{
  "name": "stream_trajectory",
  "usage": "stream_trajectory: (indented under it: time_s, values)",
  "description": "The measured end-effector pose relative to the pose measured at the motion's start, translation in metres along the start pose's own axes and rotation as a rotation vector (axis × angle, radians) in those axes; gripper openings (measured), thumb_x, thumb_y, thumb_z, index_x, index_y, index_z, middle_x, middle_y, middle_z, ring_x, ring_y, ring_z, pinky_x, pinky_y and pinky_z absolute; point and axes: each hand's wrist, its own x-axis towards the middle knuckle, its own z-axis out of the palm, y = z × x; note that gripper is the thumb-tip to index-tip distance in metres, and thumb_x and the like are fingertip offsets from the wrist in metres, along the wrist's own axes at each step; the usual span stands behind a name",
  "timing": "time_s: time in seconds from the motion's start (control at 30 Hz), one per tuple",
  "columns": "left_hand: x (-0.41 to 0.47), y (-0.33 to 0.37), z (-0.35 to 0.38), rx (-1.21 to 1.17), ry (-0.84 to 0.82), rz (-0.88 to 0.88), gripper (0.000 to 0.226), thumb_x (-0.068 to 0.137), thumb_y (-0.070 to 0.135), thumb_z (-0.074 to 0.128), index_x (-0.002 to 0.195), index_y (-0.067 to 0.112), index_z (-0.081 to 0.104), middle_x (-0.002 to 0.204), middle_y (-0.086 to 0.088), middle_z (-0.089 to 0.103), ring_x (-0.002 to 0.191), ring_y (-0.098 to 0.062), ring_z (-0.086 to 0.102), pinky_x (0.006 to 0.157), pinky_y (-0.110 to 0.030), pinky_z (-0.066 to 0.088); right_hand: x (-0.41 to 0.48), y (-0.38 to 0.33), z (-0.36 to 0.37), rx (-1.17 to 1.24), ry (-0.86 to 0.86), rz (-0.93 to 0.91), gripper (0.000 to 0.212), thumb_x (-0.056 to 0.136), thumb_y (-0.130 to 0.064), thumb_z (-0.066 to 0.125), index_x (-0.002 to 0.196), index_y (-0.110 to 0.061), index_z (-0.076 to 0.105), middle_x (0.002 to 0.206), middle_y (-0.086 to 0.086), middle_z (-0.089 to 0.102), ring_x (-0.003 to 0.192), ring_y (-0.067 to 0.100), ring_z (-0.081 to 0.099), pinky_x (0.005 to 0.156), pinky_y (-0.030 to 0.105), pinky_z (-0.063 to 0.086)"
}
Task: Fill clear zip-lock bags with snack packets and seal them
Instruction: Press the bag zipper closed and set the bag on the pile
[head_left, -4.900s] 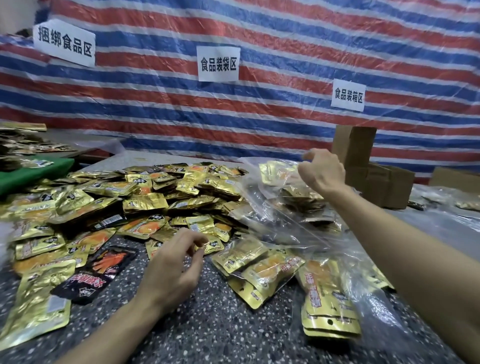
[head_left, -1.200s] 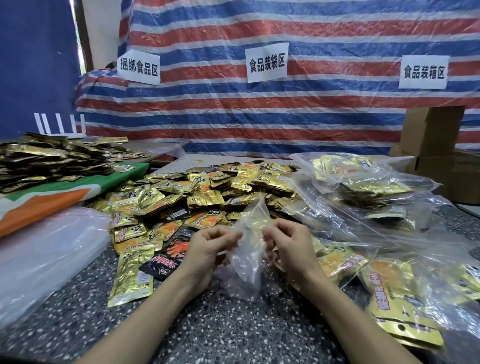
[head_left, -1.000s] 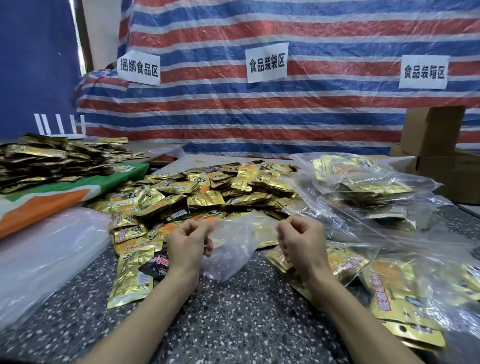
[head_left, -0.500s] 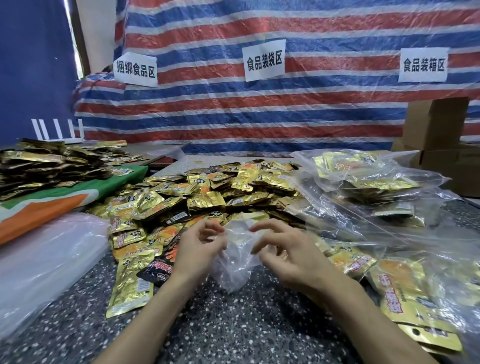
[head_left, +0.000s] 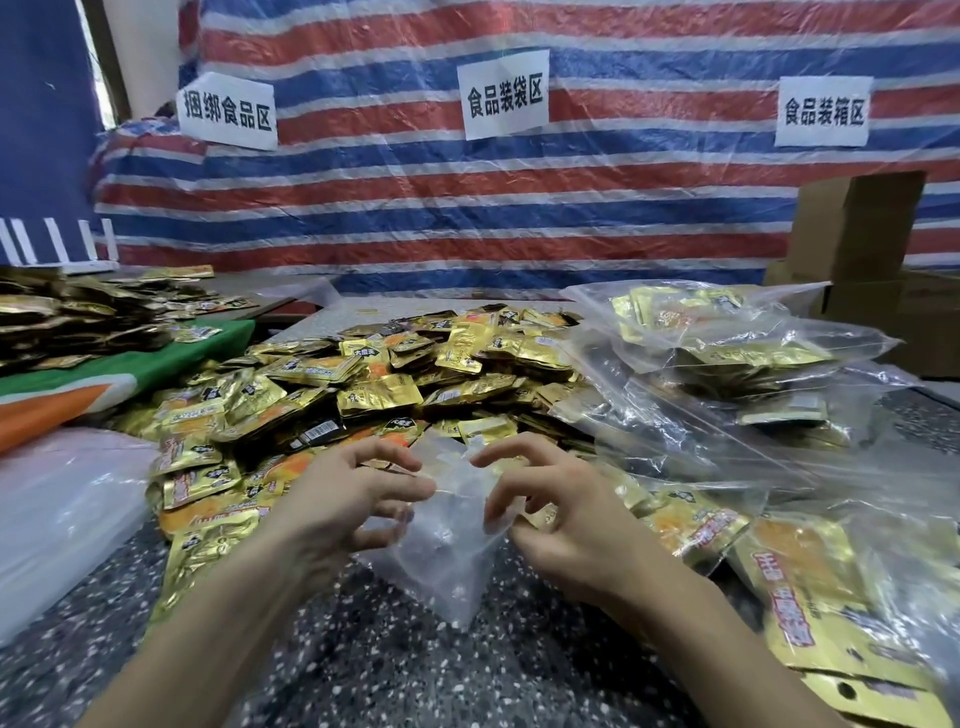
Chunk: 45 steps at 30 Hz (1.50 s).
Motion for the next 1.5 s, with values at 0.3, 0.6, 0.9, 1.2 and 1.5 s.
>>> stream_trajectory:
  time_s: [0.3, 0.6, 0.9, 1.2, 1.5]
  values:
    - [0.013, 0.017, -0.012, 0.712, 0.254, 0.45, 0.03, 0.072, -0.013, 0.065, 0.078, 0.016, 0.065, 0.058, 0.001, 0.052, 0.056, -0.015, 0.045, 0.055, -0.029, 0.036, 0.001, -0.009, 0.005, 0.023, 0.053, -0.035, 0.014, 0.076, -0.012, 0.067, 0.073, -0.024, 0.072, 0.12, -0.023, 0.061, 0.089, 0.004, 0.064, 0.071, 0.02, 0.055]
    - [0.035, 0.021, 0.014, 0.437, 0.479, 0.881, 0.026, 0.074, -0.013, 0.06, 0.074, 0.012, 0.054, 0.072, -0.001, 0.055, 0.061, -0.002, 0.047, 0.055, -0.019, 0.043, 0.002, -0.007, 0.007, -0.099, 0.242, 0.069, 0.012, 0.074, -0.009, 0.063, 0.063, -0.013, 0.064, 0.116, -0.018, 0.061, 0.073, -0.008, 0.059, 0.054, 0.006, 0.042]
    - [0.144, 0.02, 0.019, 0.443, 0.275, 0.507, 0.021, 0.091, 0.002, 0.06, 0.101, 0.02, 0.067, 0.109, -0.001, 0.066, 0.086, -0.015, 0.061, 0.073, -0.028, 0.049, 0.003, -0.003, 0.002, -0.175, 0.408, 0.075, 0.009, 0.073, -0.017, 0.06, 0.066, -0.02, 0.065, 0.111, -0.02, 0.064, 0.088, 0.003, 0.061, 0.067, 0.026, 0.056]
    - [0.188, -0.005, 0.053, 1.066, 0.43, 0.508, 0.018, 0.088, 0.023, 0.071, 0.103, 0.033, 0.07, 0.101, 0.004, 0.07, 0.099, -0.022, 0.06, 0.097, -0.043, 0.047, 0.005, 0.005, 0.005, -0.111, 0.341, 0.045, 0.01, 0.077, -0.013, 0.055, 0.071, -0.02, 0.061, 0.113, -0.019, 0.056, 0.095, 0.002, 0.055, 0.066, 0.017, 0.047]
    - [0.142, 0.047, 0.031, 0.648, 0.299, 0.636, 0.013, 0.102, 0.026, 0.052, 0.099, 0.014, 0.056, 0.092, -0.008, 0.062, 0.075, -0.023, 0.065, 0.055, -0.041, 0.057, 0.006, 0.008, 0.006, -0.112, 0.344, 0.059, 0.011, 0.075, -0.013, 0.053, 0.072, -0.021, 0.06, 0.118, -0.014, 0.057, 0.102, 0.001, 0.052, 0.075, 0.01, 0.041]
